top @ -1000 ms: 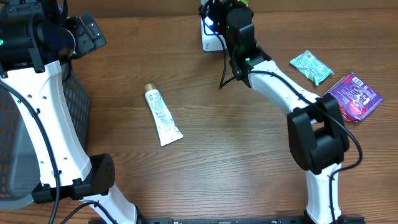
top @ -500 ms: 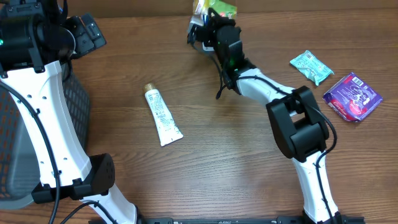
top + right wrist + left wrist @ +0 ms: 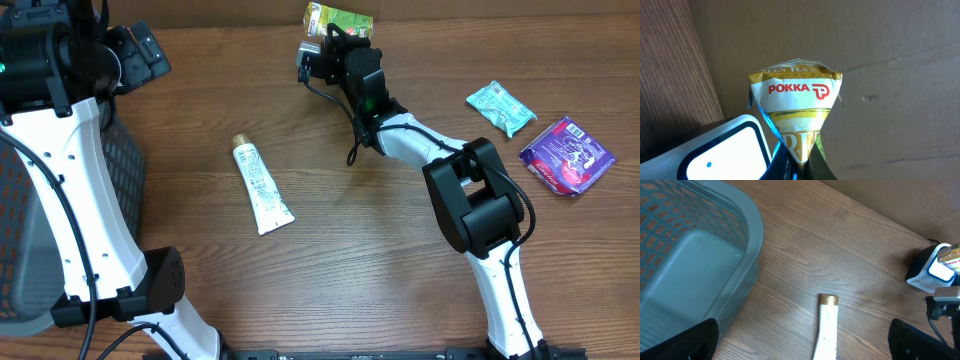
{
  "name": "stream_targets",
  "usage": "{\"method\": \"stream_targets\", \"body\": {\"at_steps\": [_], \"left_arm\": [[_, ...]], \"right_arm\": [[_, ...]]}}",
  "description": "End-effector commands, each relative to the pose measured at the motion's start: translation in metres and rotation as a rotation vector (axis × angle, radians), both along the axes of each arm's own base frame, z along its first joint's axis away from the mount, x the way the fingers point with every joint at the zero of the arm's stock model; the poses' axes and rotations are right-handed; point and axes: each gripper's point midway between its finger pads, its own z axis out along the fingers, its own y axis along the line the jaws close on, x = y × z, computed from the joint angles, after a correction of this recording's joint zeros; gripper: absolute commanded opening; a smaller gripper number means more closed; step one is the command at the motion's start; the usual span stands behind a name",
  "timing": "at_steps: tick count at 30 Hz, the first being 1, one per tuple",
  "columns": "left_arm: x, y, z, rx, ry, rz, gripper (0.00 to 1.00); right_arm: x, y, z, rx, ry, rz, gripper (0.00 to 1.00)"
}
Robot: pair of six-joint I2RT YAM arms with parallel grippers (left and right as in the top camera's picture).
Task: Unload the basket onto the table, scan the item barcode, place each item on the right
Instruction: 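Hold the green tea pack in front of the scanner window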
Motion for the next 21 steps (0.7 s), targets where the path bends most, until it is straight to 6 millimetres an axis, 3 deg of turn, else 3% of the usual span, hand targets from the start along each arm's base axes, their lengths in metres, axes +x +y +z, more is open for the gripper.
{"method": "stream_targets", "body": {"at_steps": [1,15,21], "left_arm": [[0.001,0.001,-0.002,-0.012,0.003,0.012,1.00],[0.001,0.001,-0.002,-0.012,0.003,0.012,1.00],[0.001,0.001,-0.002,-0.012,0.003,0.012,1.00]], "right_arm": [[-0.002,0.009,0.026,0.020,-0.050,0.023,0.04],[-0.005,0.015,0.033,0.057,-0.053,0.044,0.04],[-0.012,0.017,0.059,0.170,-0.027,0.044,0.04]]}}
